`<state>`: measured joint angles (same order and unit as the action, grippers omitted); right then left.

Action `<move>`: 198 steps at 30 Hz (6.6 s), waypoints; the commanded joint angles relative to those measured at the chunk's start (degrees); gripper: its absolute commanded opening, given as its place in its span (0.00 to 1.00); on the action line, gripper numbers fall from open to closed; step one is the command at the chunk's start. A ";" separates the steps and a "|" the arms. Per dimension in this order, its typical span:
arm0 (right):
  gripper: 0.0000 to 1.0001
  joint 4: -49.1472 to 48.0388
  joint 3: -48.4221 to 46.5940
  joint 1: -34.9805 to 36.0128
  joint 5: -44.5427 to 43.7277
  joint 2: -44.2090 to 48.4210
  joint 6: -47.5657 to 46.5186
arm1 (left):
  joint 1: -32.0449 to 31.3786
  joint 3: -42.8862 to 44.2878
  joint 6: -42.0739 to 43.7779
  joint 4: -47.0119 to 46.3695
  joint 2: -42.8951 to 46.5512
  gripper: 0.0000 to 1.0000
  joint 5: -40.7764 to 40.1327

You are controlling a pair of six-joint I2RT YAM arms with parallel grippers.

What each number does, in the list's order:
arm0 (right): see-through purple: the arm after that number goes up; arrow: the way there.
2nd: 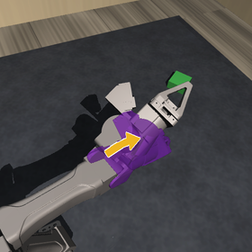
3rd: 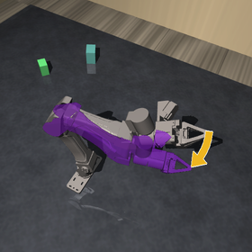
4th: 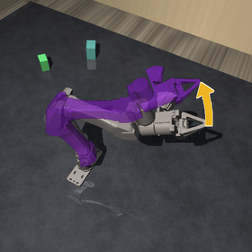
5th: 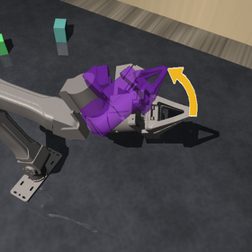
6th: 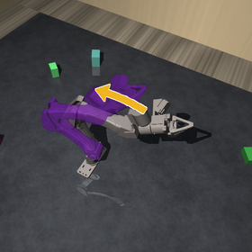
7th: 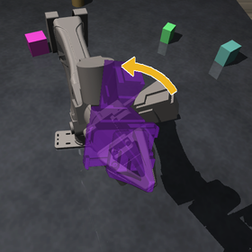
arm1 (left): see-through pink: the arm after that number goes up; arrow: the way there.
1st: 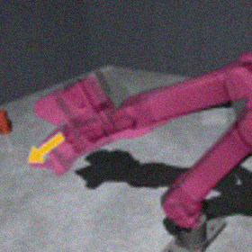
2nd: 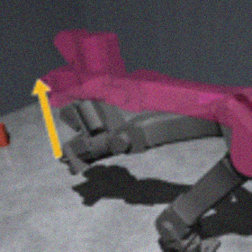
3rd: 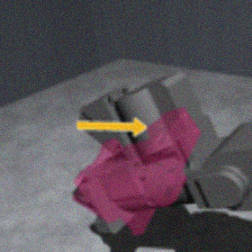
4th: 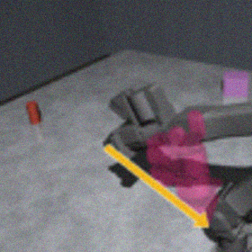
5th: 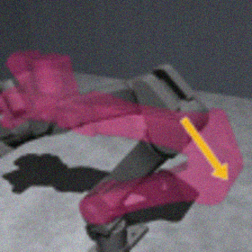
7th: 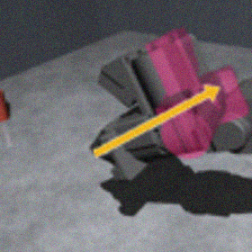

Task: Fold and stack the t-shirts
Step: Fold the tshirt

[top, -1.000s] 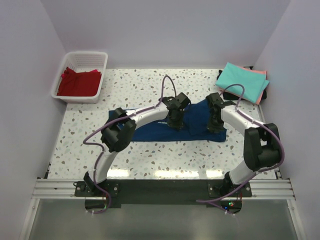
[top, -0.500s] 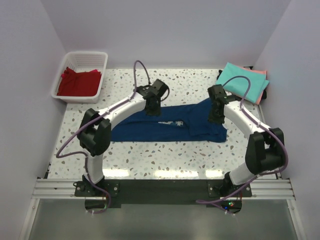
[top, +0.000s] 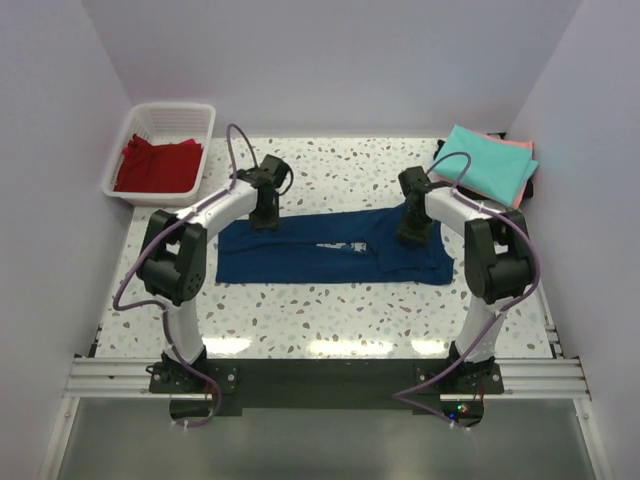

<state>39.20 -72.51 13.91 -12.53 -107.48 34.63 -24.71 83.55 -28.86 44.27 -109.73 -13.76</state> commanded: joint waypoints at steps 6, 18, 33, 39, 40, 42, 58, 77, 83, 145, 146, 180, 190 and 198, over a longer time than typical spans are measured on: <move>0.40 0.17 -3.78 0.50 -2.85 -4.84 1.23 | 4.58 -4.88 1.18 -2.53 -2.85 0.33 2.51; 0.40 3.77 -13.35 0.33 -3.64 -14.76 -1.06 | 5.02 -9.27 -1.55 4.60 -4.70 0.33 5.93; 0.40 10.81 -42.09 0.50 0.83 -31.73 -7.12 | 3.27 -23.43 -2.43 6.53 7.77 0.33 12.17; 0.41 7.65 -46.75 0.59 7.78 -34.28 -10.90 | -1.65 -24.49 -2.34 7.40 11.29 0.33 15.78; 0.41 7.47 -47.54 0.59 8.05 -34.29 -11.60 | -2.27 -24.31 -2.60 7.76 11.99 0.33 15.35; 0.41 7.38 -47.81 0.85 6.83 -32.80 -11.78 | -2.98 -23.78 -3.48 7.76 12.96 0.33 13.94; 0.47 3.43 -36.77 7.88 -3.81 -5.30 -15.83 | -1.66 3.01 0.73 2.49 16.06 0.39 7.25; 0.47 -7.73 5.54 30.90 1.20 18.73 -10.99 | -1.04 37.56 8.65 -18.68 -23.33 0.41 36.60; 0.47 -12.83 3.00 35.21 7.78 9.42 -13.62 | -2.01 38.53 10.40 -21.07 -26.67 0.43 41.27; 0.46 3.95 17.49 41.90 8.68 20.56 -15.12 | -6.32 46.18 -8.84 -18.53 -42.32 0.52 7.79; 0.46 4.13 17.23 41.90 8.41 20.47 -15.12 | -5.53 45.83 -9.02 -18.08 -42.14 0.52 6.22; 0.55 -0.09 19.33 40.67 -14.18 32.06 8.78 | -5.44 -21.73 -8.92 -14.11 29.37 0.55 -0.48; 0.54 -6.50 30.41 40.84 -12.43 41.65 16.61 | -6.49 -42.85 -10.60 -16.49 52.42 0.55 6.81; 0.54 -11.16 34.45 41.81 -3.73 38.58 16.87 | -8.51 -53.48 -15.16 -24.05 55.58 0.54 17.97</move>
<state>32.69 -40.53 54.76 -20.80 -67.26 48.88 -31.70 33.69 -40.32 25.80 -56.47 -2.39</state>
